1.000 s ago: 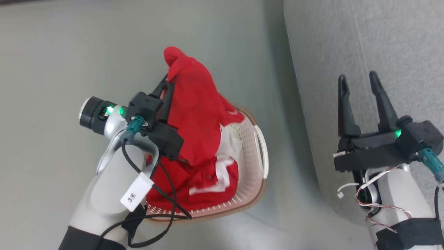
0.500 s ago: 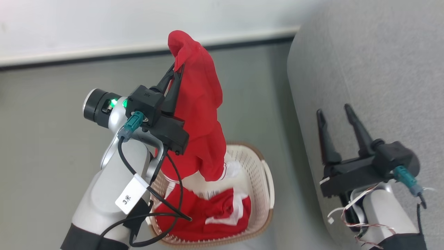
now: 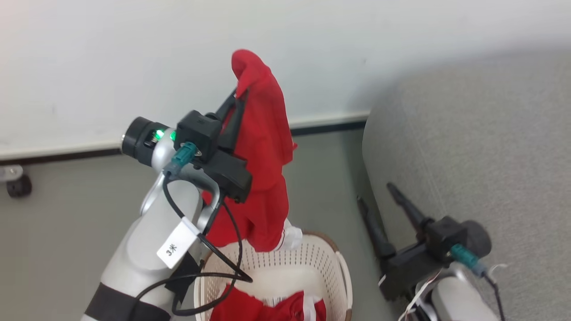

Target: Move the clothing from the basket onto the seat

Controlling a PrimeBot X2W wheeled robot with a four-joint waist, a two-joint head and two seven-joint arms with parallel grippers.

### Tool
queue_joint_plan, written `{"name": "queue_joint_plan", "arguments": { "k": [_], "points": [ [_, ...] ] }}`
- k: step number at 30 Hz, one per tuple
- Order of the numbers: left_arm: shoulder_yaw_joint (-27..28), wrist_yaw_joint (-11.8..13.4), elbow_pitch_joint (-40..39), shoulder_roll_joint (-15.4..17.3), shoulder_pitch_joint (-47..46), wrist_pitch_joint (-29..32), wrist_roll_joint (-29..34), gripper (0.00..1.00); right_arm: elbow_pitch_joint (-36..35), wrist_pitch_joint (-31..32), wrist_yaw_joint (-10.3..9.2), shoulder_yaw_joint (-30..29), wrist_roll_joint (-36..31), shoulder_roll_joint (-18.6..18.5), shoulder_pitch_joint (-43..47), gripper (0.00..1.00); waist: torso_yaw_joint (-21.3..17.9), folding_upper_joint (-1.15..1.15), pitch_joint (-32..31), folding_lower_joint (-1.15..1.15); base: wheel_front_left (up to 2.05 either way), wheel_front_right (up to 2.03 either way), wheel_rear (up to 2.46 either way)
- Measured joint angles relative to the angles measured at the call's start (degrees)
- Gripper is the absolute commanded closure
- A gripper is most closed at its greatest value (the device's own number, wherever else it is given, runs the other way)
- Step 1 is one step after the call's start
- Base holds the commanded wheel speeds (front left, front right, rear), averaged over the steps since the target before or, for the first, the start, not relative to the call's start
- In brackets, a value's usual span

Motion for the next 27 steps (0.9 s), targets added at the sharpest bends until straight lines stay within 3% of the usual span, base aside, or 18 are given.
{"name": "queue_joint_plan", "arguments": {
  "k": [12,18,27],
  "points": [
    [-9.82,2.48,-1.85,-0.08,0.12,1.68,-5.34,1.0,4.0,0.0,0.45,9.28,0.57,0.47,1.04,0.0,-0.48,0.0,-7.6,0.0,0.0,0.0,0.0],
    [-14.65,3.54,-3.03,-0.02,-0.49,3.15,-7.97,1.0,7.31,0.0,0.46,16.06,3.25,0.64,-2.07,0.0,-0.29,0.0,-8.84,0.0,0.0,0.0,0.0],
    [-20.63,5.53,-5.69,0.01,-1.54,4.99,-11.58,1.0,11.35,0.0,0.46,20.82,8.21,0.64,-3.76,0.0,0.62,0.01,-9.26,0.01,0.0,0.0,0.0]
  ]
}}
